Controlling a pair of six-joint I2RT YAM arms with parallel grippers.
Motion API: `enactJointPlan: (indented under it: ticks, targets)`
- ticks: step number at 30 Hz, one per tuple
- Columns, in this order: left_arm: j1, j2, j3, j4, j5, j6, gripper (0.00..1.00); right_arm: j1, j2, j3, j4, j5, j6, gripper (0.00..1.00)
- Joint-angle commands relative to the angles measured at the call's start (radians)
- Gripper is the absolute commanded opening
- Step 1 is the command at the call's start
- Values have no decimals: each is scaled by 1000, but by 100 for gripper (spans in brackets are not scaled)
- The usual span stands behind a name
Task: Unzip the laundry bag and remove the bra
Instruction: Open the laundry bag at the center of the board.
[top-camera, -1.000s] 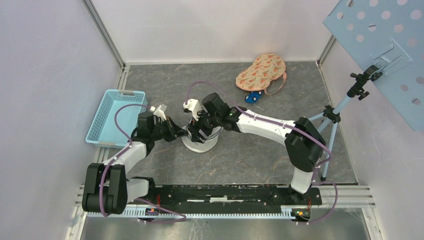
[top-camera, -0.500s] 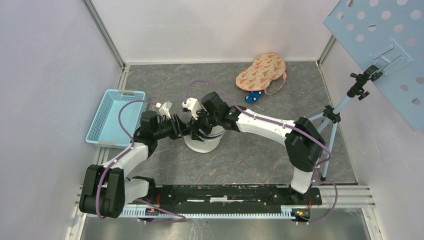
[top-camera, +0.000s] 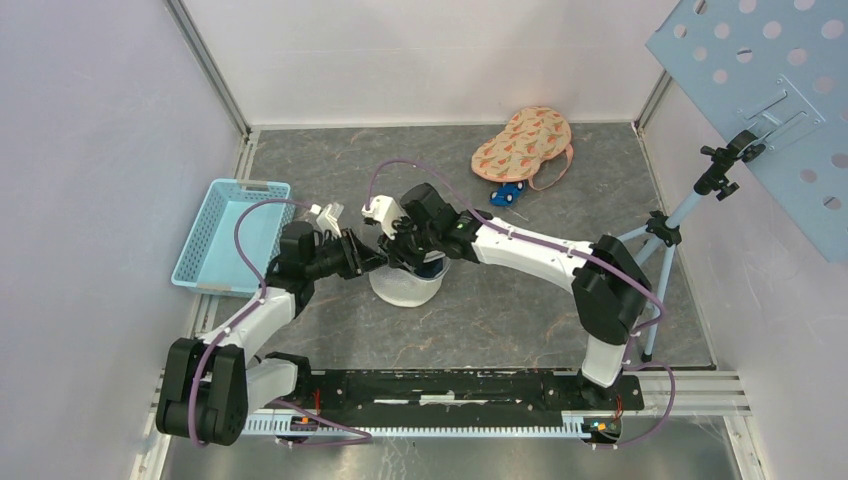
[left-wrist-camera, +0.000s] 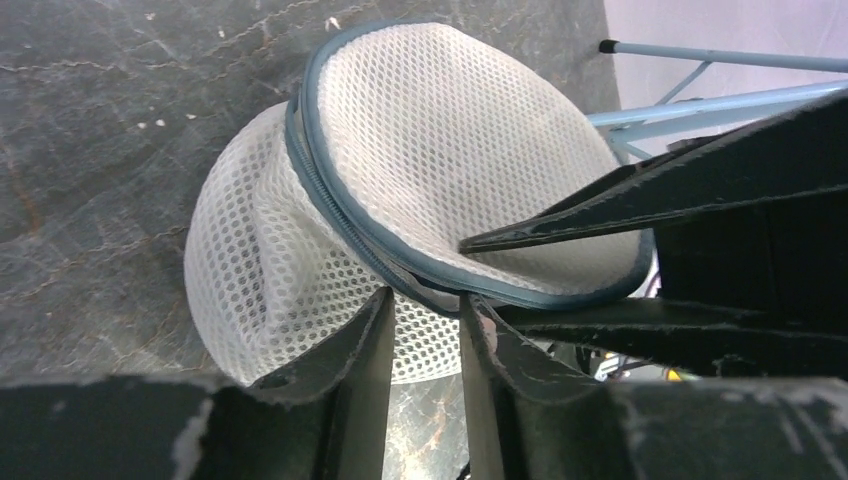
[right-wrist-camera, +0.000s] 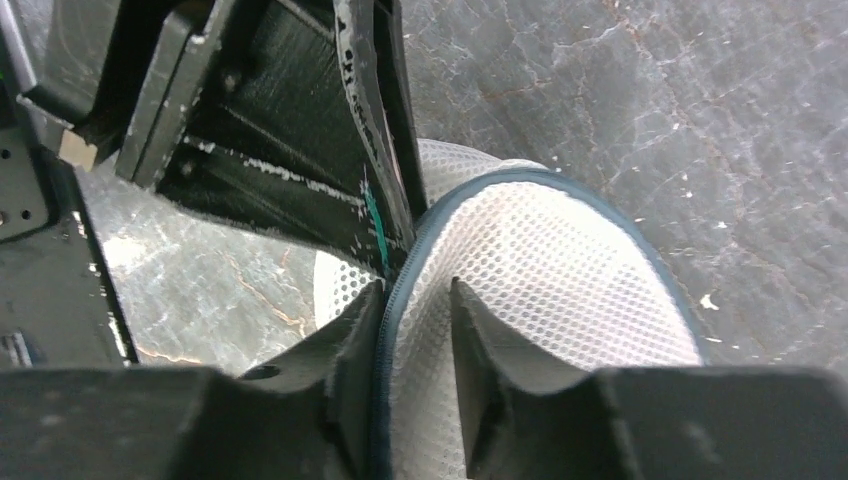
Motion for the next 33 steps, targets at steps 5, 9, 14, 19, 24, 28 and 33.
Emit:
enactJointPlan:
  ticks: [5,9,14,19,24,28,33]
  targets:
    - [-1,-23,60,-137,-102,119,28,-27,-95,15,-3,78,-59,26]
    - [-1,-20,66,-152,-111,132,23,-53,-110,40,-15,65,-65,19]
    - [-1,-24,77,-185,-136,160,20,-92,-127,60,-20,42,-63,4]
    - [2,-42,85,-205,-148,191,20,-180,-156,84,8,-120,-3,0]
    - [2,-88,113,-228,-131,238,42,-228,-196,56,65,-248,70,0]
    - [2,-145,140,-247,-97,273,52,-248,-235,-9,173,-312,169,0]
    - [-1,-204,190,-297,-39,379,54,-286,-249,-41,297,-365,290,0]
